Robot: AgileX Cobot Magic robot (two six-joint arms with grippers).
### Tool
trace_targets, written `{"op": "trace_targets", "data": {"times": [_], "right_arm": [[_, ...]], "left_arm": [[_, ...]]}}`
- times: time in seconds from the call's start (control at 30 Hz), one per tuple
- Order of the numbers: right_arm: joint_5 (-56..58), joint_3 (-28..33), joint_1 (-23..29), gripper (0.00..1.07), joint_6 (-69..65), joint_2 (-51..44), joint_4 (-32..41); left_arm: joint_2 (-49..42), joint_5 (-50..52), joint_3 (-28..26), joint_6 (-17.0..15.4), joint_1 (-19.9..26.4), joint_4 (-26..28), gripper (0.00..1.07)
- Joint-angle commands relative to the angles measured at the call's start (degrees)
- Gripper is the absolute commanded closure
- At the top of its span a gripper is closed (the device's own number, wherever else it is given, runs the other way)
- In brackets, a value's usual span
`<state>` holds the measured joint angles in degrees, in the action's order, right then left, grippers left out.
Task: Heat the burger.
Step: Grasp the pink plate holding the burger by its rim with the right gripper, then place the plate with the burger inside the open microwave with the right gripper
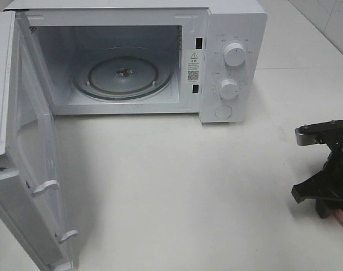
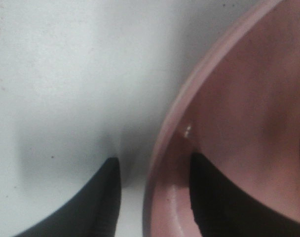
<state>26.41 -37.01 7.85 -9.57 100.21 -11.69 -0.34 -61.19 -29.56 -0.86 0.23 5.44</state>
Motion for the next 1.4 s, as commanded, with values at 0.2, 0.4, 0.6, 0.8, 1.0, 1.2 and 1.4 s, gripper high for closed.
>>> {"op": "trace_targets", "data": {"times": [0.2,0.4,0.6,0.8,1.0,1.2,1.4], "right_arm": [[0.17,0.57,-0.06,1.07,-0.29,1.95,0.11],[0.69,0.52,0.34,1.07,-0.74,1.78,0.17],[2.35,0.52,0.34,1.07,-2.52,0.11,-0.34],[3.67,0.52,2.23,1.07,-6.88,-2.12,-4.13],[7.05,0.52,5.56,1.07,-15.58,-2.69,-13.29],[10.77,0.52,9.57,1.07,-22.06,-2.69,-19.77],[14.09,0.52,13.01,1.07,-24.52,-2.75,-22.46]], "left_arm": [[-0.97,0.0,0.0,0.0,0.17,0.17,0.07],[-0.97,0.0,0.0,0.0,0.17,0.17,0.07],[-0.97,0.0,0.0,0.0,0.17,0.17,0.07],[-0.97,0.0,0.0,0.0,0.17,0.17,0.07],[-0.97,0.0,0.0,0.0,0.17,0.17,0.07],[-0.97,0.0,0.0,0.0,0.17,0.17,0.07],[-0.97,0.0,0.0,0.0,0.17,0.17,0.07]]}}
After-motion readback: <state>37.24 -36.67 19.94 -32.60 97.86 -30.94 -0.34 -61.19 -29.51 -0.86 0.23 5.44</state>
